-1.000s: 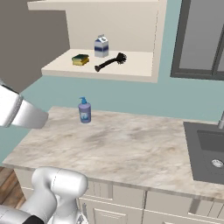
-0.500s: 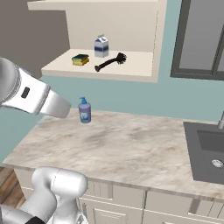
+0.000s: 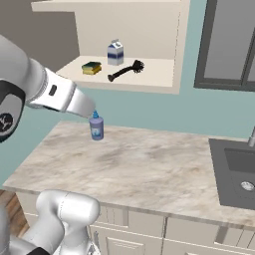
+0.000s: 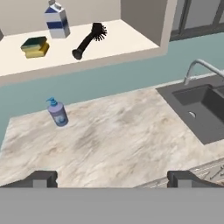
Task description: Pick the sponge and dish brush from the cabinet and place them on the counter.
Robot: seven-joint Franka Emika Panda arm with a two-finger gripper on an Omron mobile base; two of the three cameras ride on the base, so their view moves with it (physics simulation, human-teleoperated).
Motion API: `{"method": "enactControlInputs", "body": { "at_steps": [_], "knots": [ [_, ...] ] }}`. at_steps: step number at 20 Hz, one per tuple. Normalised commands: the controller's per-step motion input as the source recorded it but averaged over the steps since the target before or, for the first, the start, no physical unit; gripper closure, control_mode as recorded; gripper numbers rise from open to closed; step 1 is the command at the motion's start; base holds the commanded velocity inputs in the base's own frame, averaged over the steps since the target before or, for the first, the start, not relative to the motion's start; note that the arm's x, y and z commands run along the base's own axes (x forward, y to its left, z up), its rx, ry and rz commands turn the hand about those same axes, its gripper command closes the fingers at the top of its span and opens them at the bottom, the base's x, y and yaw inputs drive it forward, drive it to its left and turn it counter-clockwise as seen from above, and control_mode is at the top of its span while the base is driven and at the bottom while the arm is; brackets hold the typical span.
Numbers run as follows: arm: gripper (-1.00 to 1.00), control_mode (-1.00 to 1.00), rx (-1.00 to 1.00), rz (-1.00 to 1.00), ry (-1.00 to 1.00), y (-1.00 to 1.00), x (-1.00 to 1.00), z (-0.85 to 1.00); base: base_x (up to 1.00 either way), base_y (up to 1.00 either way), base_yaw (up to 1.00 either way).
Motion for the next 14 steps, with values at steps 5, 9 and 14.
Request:
{"method": "enactControlInputs", "body": {
  "at_steps": [5,9,14],
  "knots": [
    [-1.0,-1.0,-0.24,0.0,0.05,0.06,0.56,0.04,0.0,0.0,0.0],
    [-1.0,-1.0,-0.15,0.0,0.06,0.06,0.49,0.14,0.0,0.0,0.0],
    [-1.0,-1.0,-0.02,0.0,0.03,0.0,0.44,0.3,0.0,0.0,0.0]
  ]
}}
